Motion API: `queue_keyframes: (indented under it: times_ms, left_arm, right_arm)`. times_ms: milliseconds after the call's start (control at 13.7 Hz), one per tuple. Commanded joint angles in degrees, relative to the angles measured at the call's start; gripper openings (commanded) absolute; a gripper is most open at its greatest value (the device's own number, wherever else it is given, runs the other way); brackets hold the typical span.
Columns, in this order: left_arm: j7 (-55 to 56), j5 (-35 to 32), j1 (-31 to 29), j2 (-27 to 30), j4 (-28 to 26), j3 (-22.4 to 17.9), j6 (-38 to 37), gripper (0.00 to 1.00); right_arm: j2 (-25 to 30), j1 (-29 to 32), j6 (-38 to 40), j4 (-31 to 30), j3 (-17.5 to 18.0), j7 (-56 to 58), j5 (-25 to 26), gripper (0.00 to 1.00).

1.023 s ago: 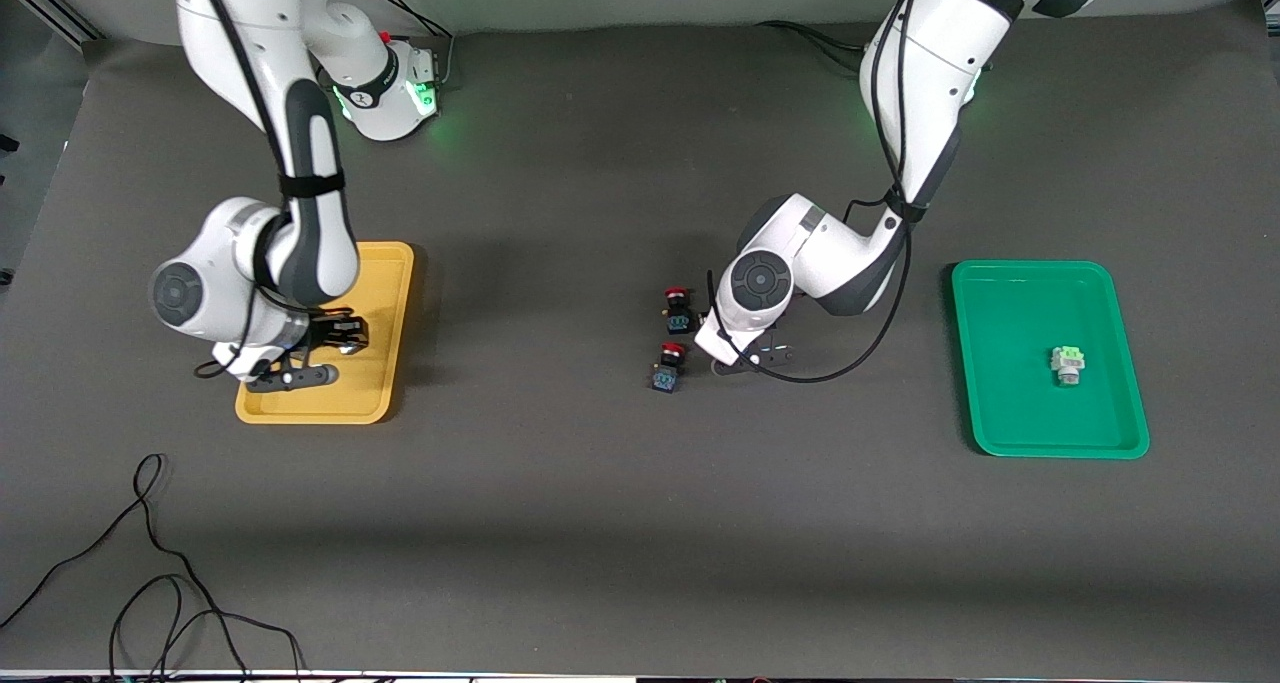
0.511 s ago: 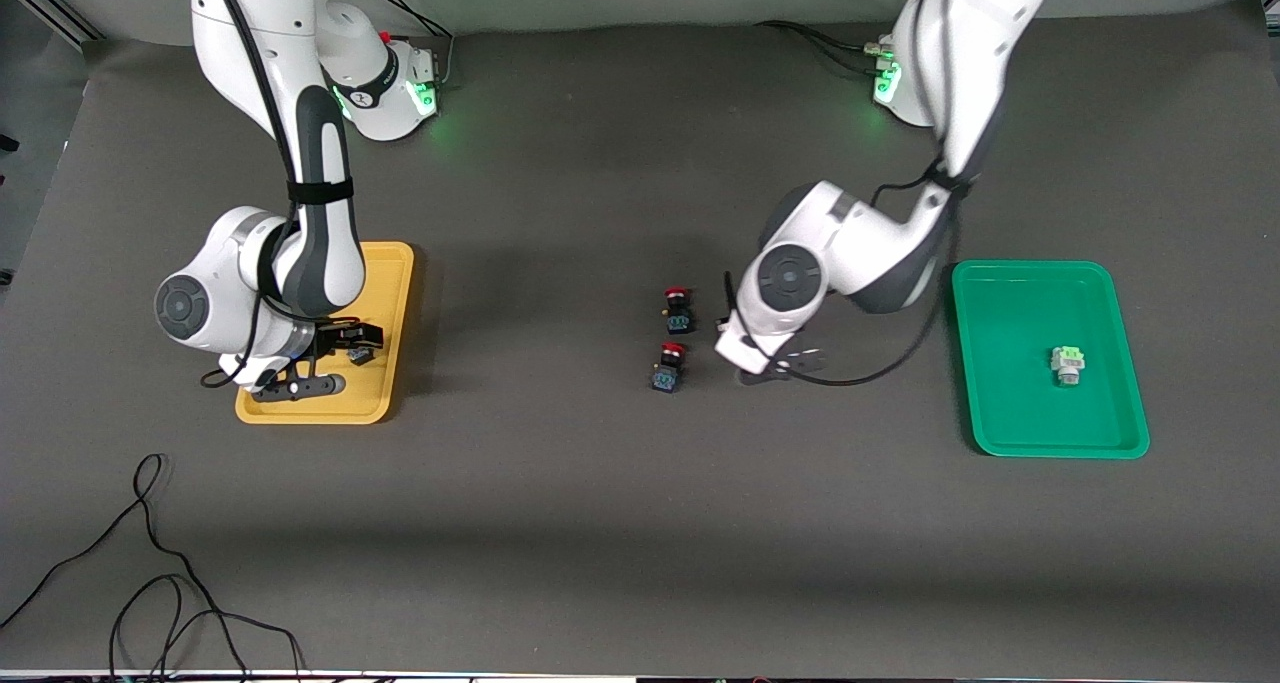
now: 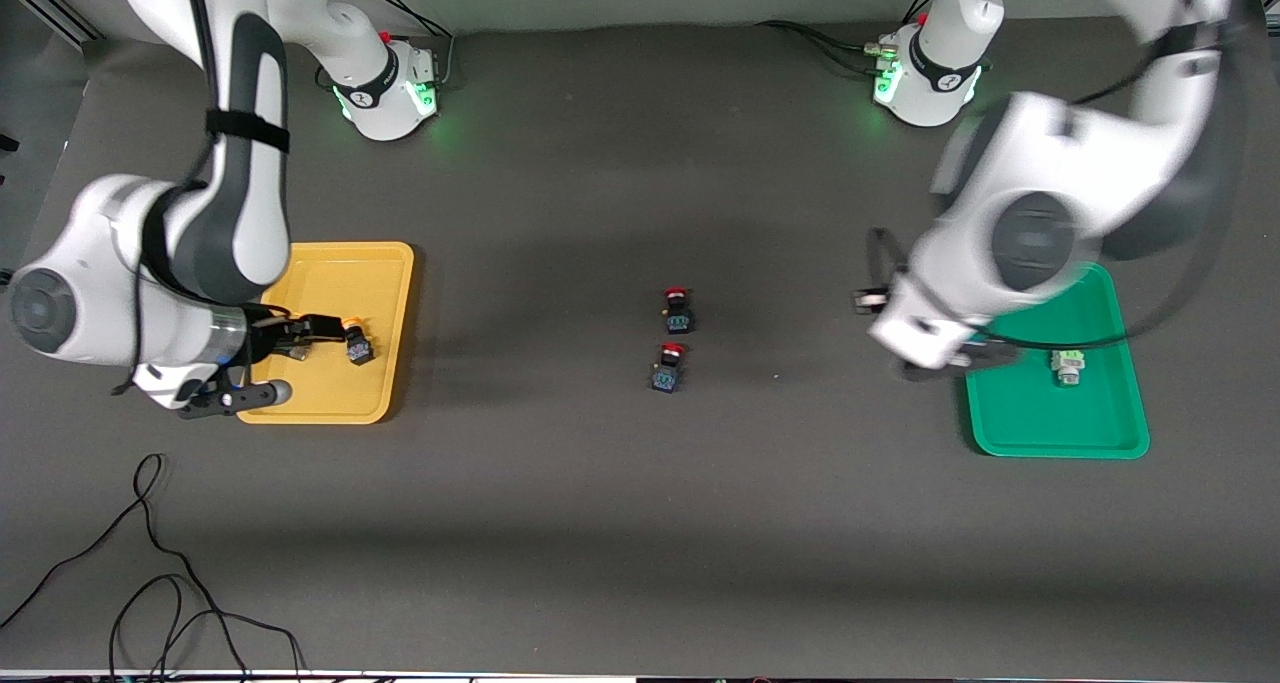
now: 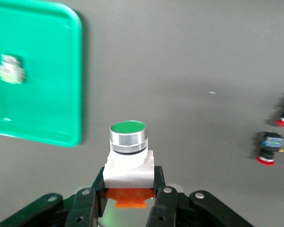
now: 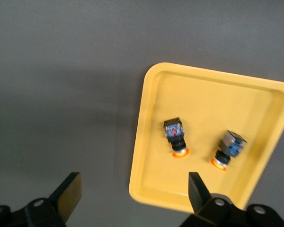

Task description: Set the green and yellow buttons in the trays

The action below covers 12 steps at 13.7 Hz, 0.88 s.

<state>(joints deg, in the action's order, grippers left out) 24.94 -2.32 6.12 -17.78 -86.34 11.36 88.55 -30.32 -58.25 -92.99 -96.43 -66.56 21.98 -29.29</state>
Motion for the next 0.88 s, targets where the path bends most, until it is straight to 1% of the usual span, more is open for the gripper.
queue_keyframes:
  times_ms: [0,73,146,292,365,438,511,584,658,731,804]
  left_arm:
    - [-12.15,-2.32,-7.68,-0.50,0.48,0.60,-1.72,0.00]
    - [-14.45,-2.86,-9.70,-0.59,-1.01,0.60,-0.67,0.00]
    - [-16.13,-3.91,-10.77,-0.68,-2.76,0.60,1.17,0.00]
    - [-20.34,-5.50,-13.57,-0.51,-8.20,0.60,7.04,0.00]
    - [-21.76,-5.50,-15.33,-0.33,-11.71,0.60,11.08,0.00]
    - [-22.03,-5.50,-16.22,0.02,-15.31,0.60,15.38,0.00]
    - [-22.21,-5.59,-16.57,0.55,-19.09,0.60,20.03,0.00]
    - [-22.39,-5.68,-17.19,1.07,-23.30,0.60,25.39,0.00]
    - [-22.56,-6.20,-18.06,1.25,-27.44,0.60,31.18,0.00]
    - [-23.52,-6.81,-18.94,1.17,-30.87,0.60,36.46,0.00]
    - [-23.96,-6.82,-19.65,1.08,-33.69,0.60,40.87,0.00]
  right_arm:
    - [3.68,-2.99,3.51,2.64,-3.56,-1.58,3.96,1.00]
    - [4.91,-5.96,4.48,3.08,-5.93,-1.67,5.98,1.00]
    - [5.27,-9.39,5.44,3.17,-9.26,-1.76,7.13,1.00]
    - [5.28,-15.98,6.24,3.26,-16.46,-1.67,7.32,1.00]
    - [5.28,-17.84,6.24,3.35,-18.67,-1.76,7.41,1.00]
    - [5.28,-17.95,6.24,3.87,-19.21,-2.02,7.50,1.00]
    - [5.28,-17.95,6.59,5.36,-19.31,-2.02,8.80,1.00]
    - [5.28,-17.42,8.07,7.20,-19.05,-2.11,10.12,1.00]
    - [5.36,-16.64,9.31,8.87,-18.87,-2.72,10.39,1.00]
    - [5.36,-15.32,10.28,10.02,-18.26,-2.99,10.48,1.00]
    - [5.89,-13.92,11.07,11.07,-16.77,-2.99,10.49,1.00]
